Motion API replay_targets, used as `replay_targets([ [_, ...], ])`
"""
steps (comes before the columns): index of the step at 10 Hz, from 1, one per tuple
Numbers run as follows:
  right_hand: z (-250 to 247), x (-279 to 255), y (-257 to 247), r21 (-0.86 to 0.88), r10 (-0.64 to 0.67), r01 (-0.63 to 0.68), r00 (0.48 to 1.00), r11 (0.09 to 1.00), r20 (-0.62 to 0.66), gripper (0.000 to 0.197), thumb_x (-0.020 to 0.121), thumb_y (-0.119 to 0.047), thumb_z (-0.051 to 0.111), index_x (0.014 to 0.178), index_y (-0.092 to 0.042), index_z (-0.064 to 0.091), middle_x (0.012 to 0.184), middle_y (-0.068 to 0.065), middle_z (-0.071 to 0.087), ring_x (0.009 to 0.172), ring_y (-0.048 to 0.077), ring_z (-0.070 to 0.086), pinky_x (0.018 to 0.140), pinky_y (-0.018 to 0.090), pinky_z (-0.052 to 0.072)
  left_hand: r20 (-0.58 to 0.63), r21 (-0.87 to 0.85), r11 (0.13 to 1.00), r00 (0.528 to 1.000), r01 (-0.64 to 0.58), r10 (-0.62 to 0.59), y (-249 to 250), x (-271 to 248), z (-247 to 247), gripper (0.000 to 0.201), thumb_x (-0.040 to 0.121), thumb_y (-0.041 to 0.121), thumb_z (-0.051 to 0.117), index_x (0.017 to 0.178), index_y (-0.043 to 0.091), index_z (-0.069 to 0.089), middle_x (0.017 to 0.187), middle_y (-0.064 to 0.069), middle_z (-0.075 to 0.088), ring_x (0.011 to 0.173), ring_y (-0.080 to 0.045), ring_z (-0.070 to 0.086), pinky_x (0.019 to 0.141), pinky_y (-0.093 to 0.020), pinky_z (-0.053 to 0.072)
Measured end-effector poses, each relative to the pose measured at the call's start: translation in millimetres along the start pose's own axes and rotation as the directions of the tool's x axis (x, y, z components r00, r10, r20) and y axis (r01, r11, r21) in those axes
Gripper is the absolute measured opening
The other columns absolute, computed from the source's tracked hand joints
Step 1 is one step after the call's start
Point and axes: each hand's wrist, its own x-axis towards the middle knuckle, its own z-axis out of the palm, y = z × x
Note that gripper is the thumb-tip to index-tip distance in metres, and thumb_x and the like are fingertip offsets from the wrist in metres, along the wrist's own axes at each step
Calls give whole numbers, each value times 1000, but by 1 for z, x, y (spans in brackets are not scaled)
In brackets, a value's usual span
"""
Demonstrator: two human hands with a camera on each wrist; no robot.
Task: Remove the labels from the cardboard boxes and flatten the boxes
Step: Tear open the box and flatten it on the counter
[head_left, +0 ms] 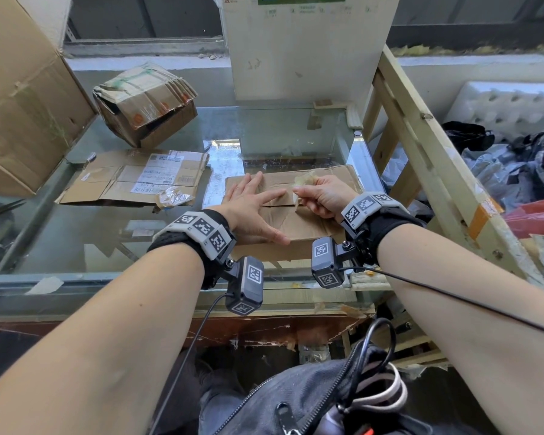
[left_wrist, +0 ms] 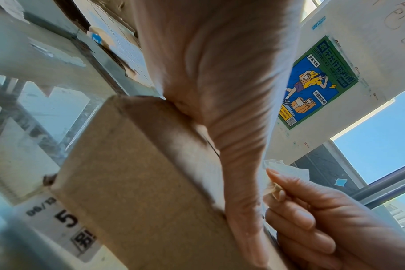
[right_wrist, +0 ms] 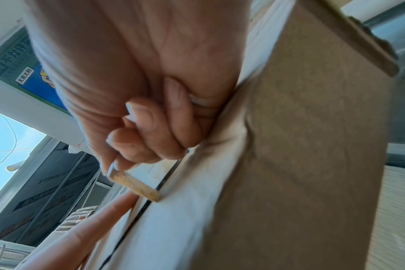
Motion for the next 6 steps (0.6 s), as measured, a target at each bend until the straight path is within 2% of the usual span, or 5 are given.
replay_targets([
  [6, -3, 3, 3, 51, -15, 15, 1000, 999, -6, 30, 92, -15, 59, 64, -9, 51, 36, -5, 44, 25, 3, 33, 26, 12, 22, -14, -20, 1000, 1000, -1, 1, 0, -1, 1, 103, 65, 62, 76, 149, 49, 17, 160, 2, -19, 145, -18, -24, 116, -42, -14],
])
